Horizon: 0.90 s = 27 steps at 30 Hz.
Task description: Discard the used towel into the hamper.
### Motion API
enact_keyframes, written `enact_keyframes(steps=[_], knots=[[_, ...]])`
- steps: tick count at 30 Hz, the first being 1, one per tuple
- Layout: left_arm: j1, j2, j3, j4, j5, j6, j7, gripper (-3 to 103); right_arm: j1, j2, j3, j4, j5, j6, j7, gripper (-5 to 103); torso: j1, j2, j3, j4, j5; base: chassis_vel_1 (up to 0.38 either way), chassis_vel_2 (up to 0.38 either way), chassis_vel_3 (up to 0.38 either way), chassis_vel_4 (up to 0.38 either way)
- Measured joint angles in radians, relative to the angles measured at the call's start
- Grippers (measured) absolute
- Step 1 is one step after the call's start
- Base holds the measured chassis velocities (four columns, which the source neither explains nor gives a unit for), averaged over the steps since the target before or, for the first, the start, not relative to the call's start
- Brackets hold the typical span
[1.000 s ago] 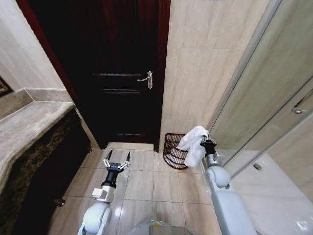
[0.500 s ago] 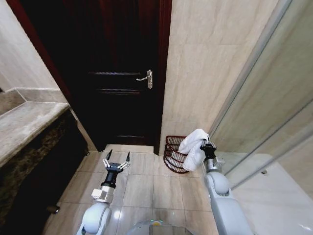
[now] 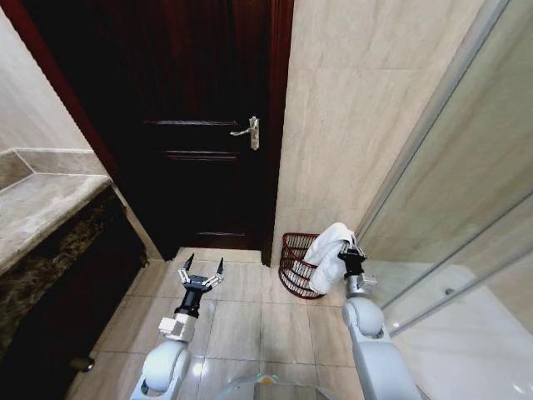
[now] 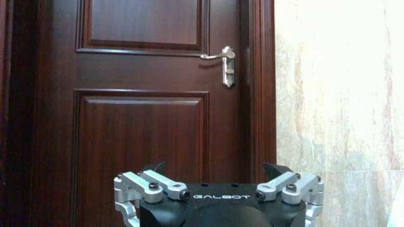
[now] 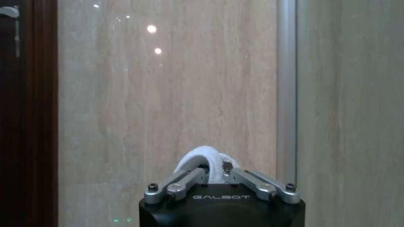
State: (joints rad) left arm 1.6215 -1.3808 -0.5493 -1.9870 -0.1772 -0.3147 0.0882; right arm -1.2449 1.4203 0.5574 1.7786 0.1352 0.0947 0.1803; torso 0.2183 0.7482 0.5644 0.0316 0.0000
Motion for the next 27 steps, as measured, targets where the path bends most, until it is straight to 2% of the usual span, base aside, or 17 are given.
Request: enact_keyframes(steps=[11, 27], knots=[[-0.006, -0.014, 0.005, 0.011, 0.001, -0.003, 0.02, 100, -0.022, -0.028, 0.008, 0.033, 0.014, -0.01, 0.015, 4, -0.022, -0.049, -0.027, -0.0001, -0.0001, 0.0, 0.0, 0.0, 0.0], [-0.01, -0.004, -0.002, 0.03, -0.002, -0.035, 0.029, 100, -0.052, -0.016, 0.006, 0.057, 0.007, -0.009, 0.023, 4, -0.046, -0.109, -0.062, -0.0001, -0.0001, -0.031, 0.036, 0.033, -0.037]])
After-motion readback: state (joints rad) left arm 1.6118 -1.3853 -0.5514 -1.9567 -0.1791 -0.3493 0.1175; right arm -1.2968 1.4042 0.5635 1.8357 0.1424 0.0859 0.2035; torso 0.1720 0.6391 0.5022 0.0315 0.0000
